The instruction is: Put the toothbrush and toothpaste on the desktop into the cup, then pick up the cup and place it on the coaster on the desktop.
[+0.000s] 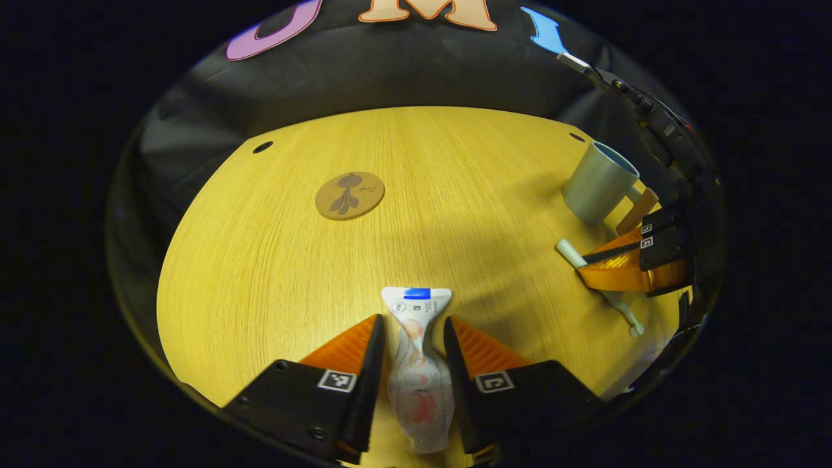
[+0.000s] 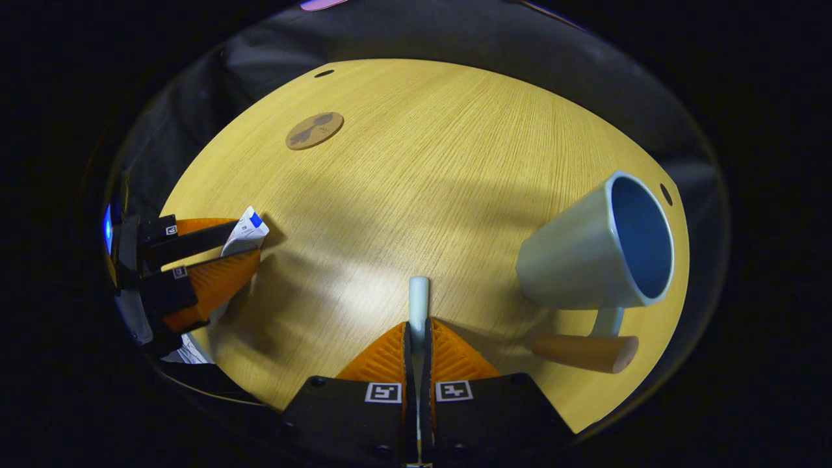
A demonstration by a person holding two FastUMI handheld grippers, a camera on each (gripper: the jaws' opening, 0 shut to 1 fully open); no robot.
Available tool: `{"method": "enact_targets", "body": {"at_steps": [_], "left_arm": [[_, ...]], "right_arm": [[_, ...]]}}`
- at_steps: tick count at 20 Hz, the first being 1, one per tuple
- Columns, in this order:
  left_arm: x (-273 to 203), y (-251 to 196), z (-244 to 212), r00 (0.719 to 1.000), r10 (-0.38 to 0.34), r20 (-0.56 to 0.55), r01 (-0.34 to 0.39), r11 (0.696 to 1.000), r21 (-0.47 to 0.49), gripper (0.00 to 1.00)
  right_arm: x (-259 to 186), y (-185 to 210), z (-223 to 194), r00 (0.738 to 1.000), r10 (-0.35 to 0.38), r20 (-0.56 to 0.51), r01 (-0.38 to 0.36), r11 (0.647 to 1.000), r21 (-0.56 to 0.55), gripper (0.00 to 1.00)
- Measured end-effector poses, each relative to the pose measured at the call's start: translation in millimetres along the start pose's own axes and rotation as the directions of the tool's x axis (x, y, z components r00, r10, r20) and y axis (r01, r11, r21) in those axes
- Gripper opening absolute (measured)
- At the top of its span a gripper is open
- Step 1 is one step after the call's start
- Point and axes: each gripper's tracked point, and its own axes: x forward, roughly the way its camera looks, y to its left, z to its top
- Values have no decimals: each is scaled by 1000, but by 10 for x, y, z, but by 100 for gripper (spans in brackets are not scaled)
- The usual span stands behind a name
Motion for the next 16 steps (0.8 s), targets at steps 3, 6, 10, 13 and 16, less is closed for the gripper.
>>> {"method": "enact_targets", "body": {"at_steps": [3, 6, 10, 13, 16], "left_arm": [[12, 8, 32, 999, 17, 36, -16, 998, -53, 18], [12, -3, 47, 998, 19, 54, -16, 998, -55, 6], [-20, -124, 157, 995, -49, 85, 56, 995, -84, 1], [-85, -185, 353, 988, -62, 140, 72, 995, -71, 1], [-125, -232, 473, 984, -67, 164, 78, 995, -58, 1]], "right_arm": [[-60, -40, -36, 1000, 3, 16, -3, 1000, 11, 5], [-100, -72, -44, 999, 5, 46, -6, 1000, 28, 5], [-90, 3, -24, 994, 38, 101, -45, 997, 61, 5], [-139, -53, -80, 990, 43, 134, -54, 995, 80, 5], [-236, -23, 17, 980, 53, 189, -73, 992, 99, 5]]}}
